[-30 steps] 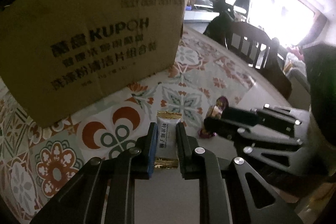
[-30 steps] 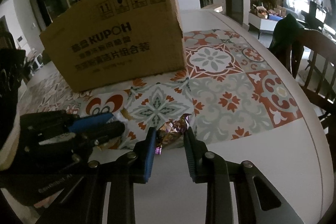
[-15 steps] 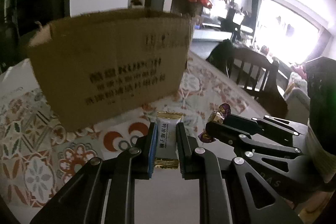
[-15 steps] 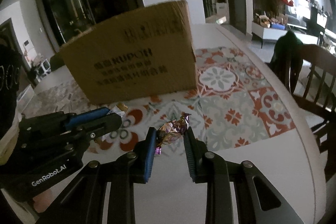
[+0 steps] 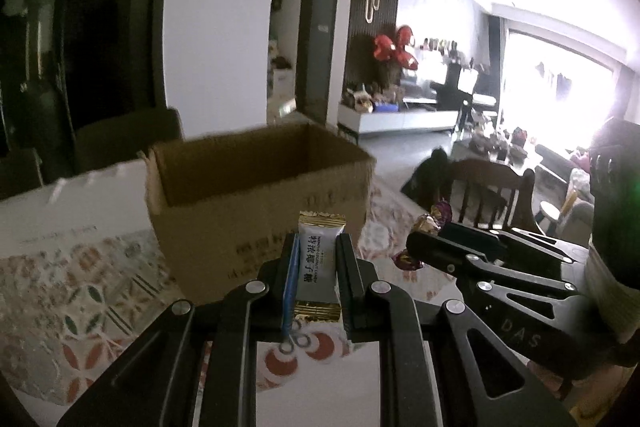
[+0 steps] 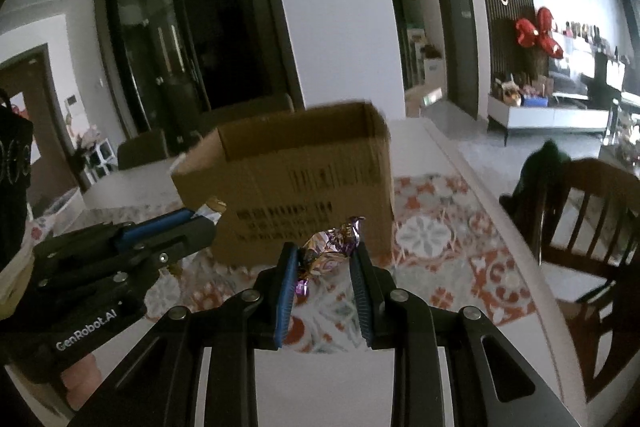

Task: Organize snacks
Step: 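Carry both snacks over the box and release them inside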

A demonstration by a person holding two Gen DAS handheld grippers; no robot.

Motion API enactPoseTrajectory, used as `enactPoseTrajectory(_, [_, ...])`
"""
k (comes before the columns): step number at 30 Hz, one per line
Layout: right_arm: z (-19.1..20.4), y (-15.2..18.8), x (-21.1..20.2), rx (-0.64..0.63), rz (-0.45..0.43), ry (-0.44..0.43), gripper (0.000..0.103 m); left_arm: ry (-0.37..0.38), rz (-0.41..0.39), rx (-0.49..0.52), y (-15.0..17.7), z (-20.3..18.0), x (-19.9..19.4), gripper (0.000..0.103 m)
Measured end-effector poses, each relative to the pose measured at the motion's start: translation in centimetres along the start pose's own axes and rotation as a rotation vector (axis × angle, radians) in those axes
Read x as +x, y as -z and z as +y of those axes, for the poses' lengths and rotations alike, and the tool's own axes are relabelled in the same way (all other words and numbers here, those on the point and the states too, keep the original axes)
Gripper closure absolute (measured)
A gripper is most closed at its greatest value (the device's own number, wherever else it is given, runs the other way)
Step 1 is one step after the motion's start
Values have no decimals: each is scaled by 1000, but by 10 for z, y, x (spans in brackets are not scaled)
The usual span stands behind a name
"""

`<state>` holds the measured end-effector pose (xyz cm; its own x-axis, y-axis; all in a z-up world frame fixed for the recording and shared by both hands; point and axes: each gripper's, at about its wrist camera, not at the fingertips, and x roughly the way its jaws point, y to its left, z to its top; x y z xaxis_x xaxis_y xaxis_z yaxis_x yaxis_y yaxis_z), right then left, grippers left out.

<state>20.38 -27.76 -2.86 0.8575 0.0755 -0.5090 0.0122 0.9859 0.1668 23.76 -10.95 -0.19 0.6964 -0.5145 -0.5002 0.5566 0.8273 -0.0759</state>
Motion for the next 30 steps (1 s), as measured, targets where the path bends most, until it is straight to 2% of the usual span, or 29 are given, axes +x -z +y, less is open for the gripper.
enactPoseTrajectory(9, [11, -41, -8, -48, -106, -11, 75, -94, -87, 12, -30, 14, -15, 84])
enactPoseTrajectory(15, [17, -61, 0, -77, -133, -21, 75, -129, -122, 6, -46, 31, -12, 84])
enactPoseTrajectory(24, [26, -105, 29, -130, -136, -29, 75, -147, -115, -18, -74, 51, 10, 84])
enactPoseTrajectory(30, [25, -123, 53, -150, -106, -22, 75, -141, -66, -40, -88, 62, 37, 84])
